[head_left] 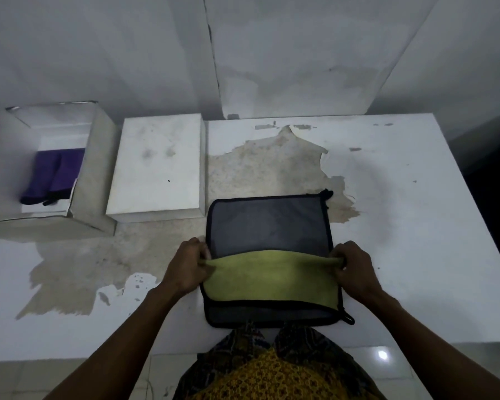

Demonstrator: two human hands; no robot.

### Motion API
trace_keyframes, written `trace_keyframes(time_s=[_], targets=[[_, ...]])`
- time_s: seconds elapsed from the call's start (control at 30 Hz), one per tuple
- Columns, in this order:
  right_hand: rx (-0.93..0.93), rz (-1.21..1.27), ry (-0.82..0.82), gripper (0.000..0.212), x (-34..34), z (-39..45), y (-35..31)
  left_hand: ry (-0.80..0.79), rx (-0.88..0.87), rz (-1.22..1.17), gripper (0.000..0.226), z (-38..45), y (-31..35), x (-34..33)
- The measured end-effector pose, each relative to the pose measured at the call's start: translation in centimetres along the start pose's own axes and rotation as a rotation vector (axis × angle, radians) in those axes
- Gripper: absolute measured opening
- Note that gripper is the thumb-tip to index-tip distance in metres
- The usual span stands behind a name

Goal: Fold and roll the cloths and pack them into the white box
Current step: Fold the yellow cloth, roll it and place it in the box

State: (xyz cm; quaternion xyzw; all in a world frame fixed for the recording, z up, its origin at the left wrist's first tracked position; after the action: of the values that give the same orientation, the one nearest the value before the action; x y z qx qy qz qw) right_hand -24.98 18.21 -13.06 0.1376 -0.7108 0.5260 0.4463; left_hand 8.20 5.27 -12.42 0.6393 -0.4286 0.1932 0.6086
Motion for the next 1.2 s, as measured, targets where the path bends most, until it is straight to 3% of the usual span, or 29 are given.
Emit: trace_keyframes(time_s=[0.07, 0.2, 0.47, 0.73, 0.93, 1.13, 1.2], targets=[[0.053, 0.073, 0.058, 0.042, 0.9, -0.8, 0.0, 0.02, -0.041, -0.024, 0.033, -0.9, 0.2, 0.6], [0.108, 0.103, 0.063, 0.048, 1.4, -3.1, 0.7, 0.049, -0.114, -0.028, 0.04, -3.0, 0.0, 1.0], [0.172, -0.007, -0.015, 0.053, 1.0, -6.1, 1.5, 0.058, -0.264, 0.042, 0.028, -5.5, -0.6, 0.4], [0.231, -0.198, -0.048, 0.03, 1.0, -6.7, 0.9, 0.064, -0.349, 0.152, 0.031, -6.4, -1.6, -0.8], [0.235, -0.221, -0.037, 0.033, 0.7, -6.9, 0.8, 0.055, -0.372, 0.145, 0.026, -6.6, -1.7, -0.9], [0.247, -0.172, 0.104, 0.027, 1.4, -6.1, 0.0, 0.161, -0.341, 0.248, 0.012, -6.1, -0.3, 0.2], [0.273, -0.179, 0.136, 0.026, 1.1, -5.7, -0.9, 0.214, -0.344, 0.255, 0.019, -5.7, 1.1, 0.2]])
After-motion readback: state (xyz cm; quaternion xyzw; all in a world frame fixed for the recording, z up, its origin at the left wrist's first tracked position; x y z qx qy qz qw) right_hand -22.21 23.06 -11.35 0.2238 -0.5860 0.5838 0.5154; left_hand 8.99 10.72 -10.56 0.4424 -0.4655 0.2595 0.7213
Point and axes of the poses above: each hand's wrist, its own z-axis towards the middle knuckle, its own x-axis out of the back of the hand, y = z × x, the point moved 7 cm from there along z, towards the middle knuckle, and after that the axes turned 13 degrees about y, right-handed, at the moved point
